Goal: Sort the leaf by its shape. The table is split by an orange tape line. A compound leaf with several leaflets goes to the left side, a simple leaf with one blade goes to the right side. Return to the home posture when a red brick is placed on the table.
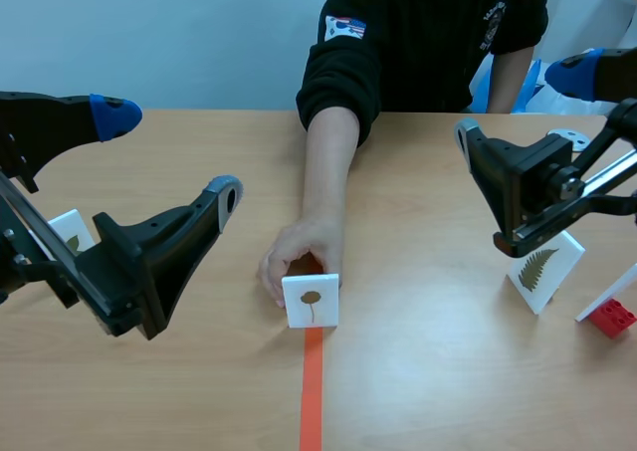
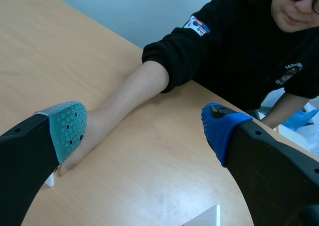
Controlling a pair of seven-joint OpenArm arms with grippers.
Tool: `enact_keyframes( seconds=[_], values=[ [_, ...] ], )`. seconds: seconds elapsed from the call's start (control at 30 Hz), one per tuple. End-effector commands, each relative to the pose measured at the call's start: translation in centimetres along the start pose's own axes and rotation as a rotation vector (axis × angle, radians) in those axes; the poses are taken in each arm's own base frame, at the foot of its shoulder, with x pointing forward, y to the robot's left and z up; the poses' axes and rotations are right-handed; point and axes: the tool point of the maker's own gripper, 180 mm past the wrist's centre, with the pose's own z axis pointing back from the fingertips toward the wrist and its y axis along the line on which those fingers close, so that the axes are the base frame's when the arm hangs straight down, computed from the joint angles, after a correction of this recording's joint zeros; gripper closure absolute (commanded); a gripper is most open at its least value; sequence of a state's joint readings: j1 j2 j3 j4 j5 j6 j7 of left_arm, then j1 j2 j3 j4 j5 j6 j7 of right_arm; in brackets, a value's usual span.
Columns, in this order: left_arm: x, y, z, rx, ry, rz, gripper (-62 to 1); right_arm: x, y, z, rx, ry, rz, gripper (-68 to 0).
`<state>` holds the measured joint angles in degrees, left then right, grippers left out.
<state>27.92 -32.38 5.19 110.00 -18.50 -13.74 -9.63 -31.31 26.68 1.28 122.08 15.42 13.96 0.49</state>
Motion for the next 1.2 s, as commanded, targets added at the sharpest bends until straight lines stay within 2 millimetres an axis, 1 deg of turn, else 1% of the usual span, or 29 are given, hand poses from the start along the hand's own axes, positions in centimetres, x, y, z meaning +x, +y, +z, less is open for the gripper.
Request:
enact_keyframes(
  seconds=[0.0, 0.3, 0.5, 0.63, 0.83, 1.0, 1.17],
  values=[
    [1.2, 0.1, -0.1, 0.005, -0.043, 0.000, -62.3, 0.6, -0.6, -0.1, -0.014, -0.023, 0.016, -47.5],
    [1.2, 0.1, -0.1, 0.005, -0.042, -0.001, -62.3, 0.6, -0.6, -0.1, -0.014, -0.023, 0.016, -47.5],
    [0.7, 0.3, -0.1, 0.003, -0.026, -0.005, -62.3, 0.6, -0.6, -0.1, -0.014, -0.024, 0.016, -47.5],
    [-0.8, 1.0, 0.0, -0.009, 0.019, -0.018, -62.3, 0.6, -0.6, -0.1, -0.012, -0.023, 0.018, -47.5],
    [-4.0, 2.0, -0.1, -0.051, 0.098, -0.033, -62.3, 0.6, -0.6, -0.1, -0.011, -0.023, 0.021, -47.5],
    [-7.2, 2.1, -0.3, -0.103, 0.166, -0.017, -62.3, 0.6, -0.6, -0.1, -0.011, -0.023, 0.021, -47.5],
    [-10.4, 1.4, -0.9, -0.152, 0.214, 0.017, -62.3, 0.6, -0.6, -0.1, -0.011, -0.023, 0.021, -47.5]
  ],
)
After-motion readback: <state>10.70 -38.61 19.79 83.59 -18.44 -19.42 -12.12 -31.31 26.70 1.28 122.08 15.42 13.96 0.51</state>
